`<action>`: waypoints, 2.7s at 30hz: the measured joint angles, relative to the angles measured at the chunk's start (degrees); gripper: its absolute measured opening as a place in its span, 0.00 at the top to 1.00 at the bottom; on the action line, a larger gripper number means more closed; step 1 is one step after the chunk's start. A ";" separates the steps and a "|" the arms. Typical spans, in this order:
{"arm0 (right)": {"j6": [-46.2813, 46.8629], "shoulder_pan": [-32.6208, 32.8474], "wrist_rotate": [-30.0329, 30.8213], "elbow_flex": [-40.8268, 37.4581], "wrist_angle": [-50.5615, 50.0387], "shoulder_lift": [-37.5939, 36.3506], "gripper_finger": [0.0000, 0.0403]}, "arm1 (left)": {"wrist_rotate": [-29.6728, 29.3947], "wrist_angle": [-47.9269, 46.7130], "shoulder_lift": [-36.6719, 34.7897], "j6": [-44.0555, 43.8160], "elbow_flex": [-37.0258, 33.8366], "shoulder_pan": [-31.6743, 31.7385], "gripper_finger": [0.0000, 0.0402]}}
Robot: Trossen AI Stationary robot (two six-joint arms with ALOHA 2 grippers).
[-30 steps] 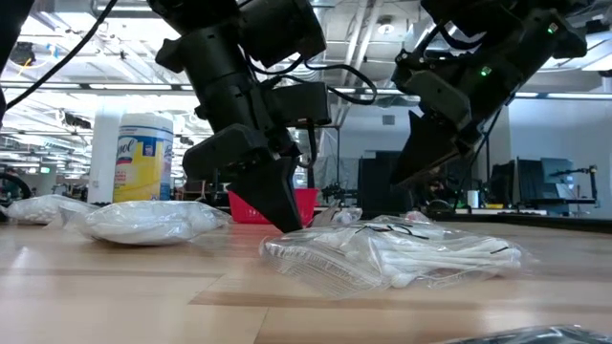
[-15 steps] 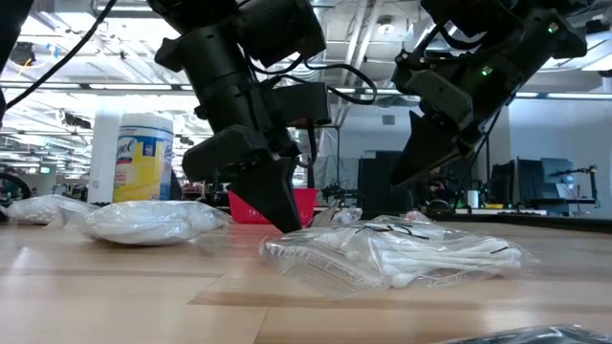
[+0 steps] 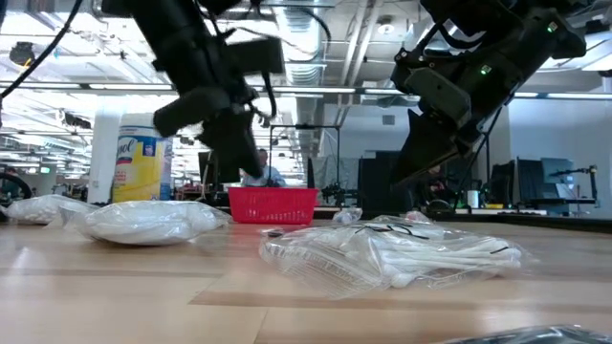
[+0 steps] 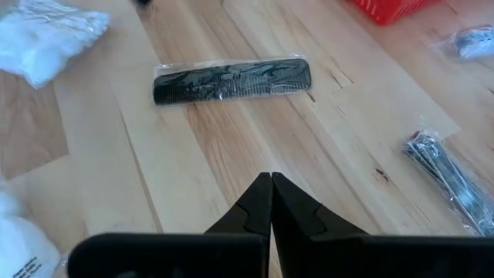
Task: Pick & Place Travel size toiletries
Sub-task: Put the comb into the orange basket
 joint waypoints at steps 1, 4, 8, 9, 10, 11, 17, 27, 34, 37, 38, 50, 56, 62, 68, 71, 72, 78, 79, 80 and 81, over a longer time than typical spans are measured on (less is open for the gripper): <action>-0.19 0.00 -0.04 0.00 0.45 0.00 1.00 | -0.36 1.36 -1.33 -0.61 -1.07 0.11 1.00; -0.61 0.00 -0.09 -0.01 1.53 0.01 1.00 | 0.52 9.86 -3.37 -0.72 -3.93 0.37 1.00; -1.17 -0.02 -0.07 -0.01 2.97 0.07 1.00 | 3.75 19.50 -3.62 1.24 -5.89 0.31 1.00; -1.59 -0.04 -0.08 -0.02 3.78 0.09 1.00 | 4.69 20.13 -3.43 1.61 -6.29 0.31 1.00; -1.90 -0.04 -0.07 0.00 4.63 0.07 1.00 | 5.70 21.86 -2.58 1.86 -6.30 0.37 1.00; -2.42 -0.04 -0.07 0.00 5.15 0.07 1.00 | 6.69 23.92 -1.69 2.29 -6.20 0.42 1.00; -3.37 -0.04 -0.04 -0.01 6.24 0.07 1.00 | 8.43 25.77 3.96 2.79 -3.85 0.86 1.00; -3.37 0.31 0.02 -0.02 5.52 0.07 1.00 | 14.80 19.43 10.53 2.43 -0.66 3.67 1.00; -3.37 0.33 0.02 -0.03 4.90 0.07 1.00 | 15.24 5.49 7.53 -2.47 -1.03 5.25 1.00; -3.34 0.33 0.04 -0.01 4.74 0.07 1.00 | 13.30 2.39 5.26 -4.04 -2.58 5.32 1.00; -3.32 0.33 0.04 -0.02 4.89 0.07 1.00 | 12.33 1.48 4.13 -4.43 -3.21 5.28 1.00; -4.03 -0.15 0.01 -0.02 6.63 0.07 1.00 | 0.22 11.86 -6.05 -6.83 -11.32 7.09 1.00; -4.28 -0.11 0.02 0.00 7.05 0.04 1.00 | 1.42 16.53 -0.09 -6.75 -11.43 11.51 1.00; -4.72 -0.11 0.02 -0.02 7.03 0.04 1.00 | 3.79 18.74 4.71 -6.20 -10.59 14.36 1.00; -4.83 0.00 0.01 0.00 6.21 0.04 1.00 | 6.43 21.69 7.72 -2.78 -8.49 13.84 1.00; -4.81 0.07 -0.07 0.00 5.91 0.04 1.00 | 7.40 23.10 8.29 -0.48 -7.89 12.35 1.00; -4.81 0.07 -0.11 -0.01 5.91 0.04 1.00 | 8.55 23.86 8.35 0.64 -7.83 11.70 1.00; -4.81 0.07 -0.13 0.00 5.80 0.04 1.00 | 12.13 28.68 8.39 5.46 -7.81 8.35 1.00; -4.81 0.07 -0.15 0.00 5.67 0.04 1.00 | 11.41 28.89 8.39 5.49 -7.81 8.02 1.00; -4.79 0.07 -0.32 0.00 5.68 0.04 1.00 | 10.22 28.81 8.18 5.67 -7.81 7.70 1.00; -4.81 0.07 -0.51 0.00 5.71 0.04 1.00 | 8.87 28.12 7.74 5.92 -7.88 7.34 1.00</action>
